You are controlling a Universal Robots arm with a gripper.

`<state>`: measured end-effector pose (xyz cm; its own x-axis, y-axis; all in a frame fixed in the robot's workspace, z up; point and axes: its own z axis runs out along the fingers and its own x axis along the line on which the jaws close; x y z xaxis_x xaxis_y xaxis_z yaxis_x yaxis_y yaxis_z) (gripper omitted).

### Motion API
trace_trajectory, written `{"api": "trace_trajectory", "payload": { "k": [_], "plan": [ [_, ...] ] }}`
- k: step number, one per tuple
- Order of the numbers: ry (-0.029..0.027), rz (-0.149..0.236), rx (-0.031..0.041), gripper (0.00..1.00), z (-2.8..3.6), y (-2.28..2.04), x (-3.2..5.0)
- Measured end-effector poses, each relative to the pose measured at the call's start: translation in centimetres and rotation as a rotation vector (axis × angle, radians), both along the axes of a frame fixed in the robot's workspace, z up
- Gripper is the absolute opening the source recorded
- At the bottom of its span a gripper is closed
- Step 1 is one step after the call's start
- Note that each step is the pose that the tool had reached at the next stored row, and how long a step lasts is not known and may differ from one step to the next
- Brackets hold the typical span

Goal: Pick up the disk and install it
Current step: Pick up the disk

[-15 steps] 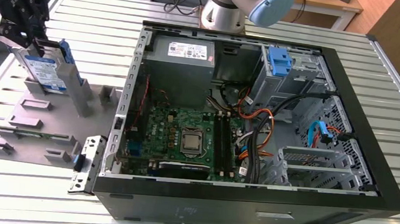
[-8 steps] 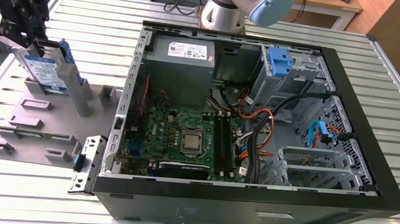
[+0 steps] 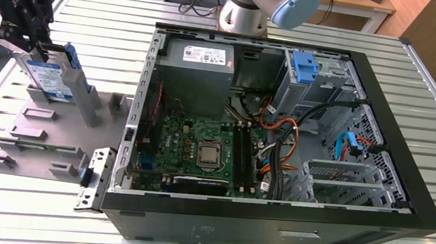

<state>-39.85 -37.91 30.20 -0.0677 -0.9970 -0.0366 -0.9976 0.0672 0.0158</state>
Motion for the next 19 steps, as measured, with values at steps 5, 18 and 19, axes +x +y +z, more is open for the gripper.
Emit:
{"api": "trace_trajectory", "payload": {
  "k": [5,18,19],
  "plan": [
    [0.0,0.001,0.0,0.35,0.0,0.0,0.0],
    [-0.0003,0.019,0.0001,0.35,0.0,0.0,-0.27],
    [-0.0003,0.022,0.0001,0.35,0.0,0.0,-0.27]
  ]
}}
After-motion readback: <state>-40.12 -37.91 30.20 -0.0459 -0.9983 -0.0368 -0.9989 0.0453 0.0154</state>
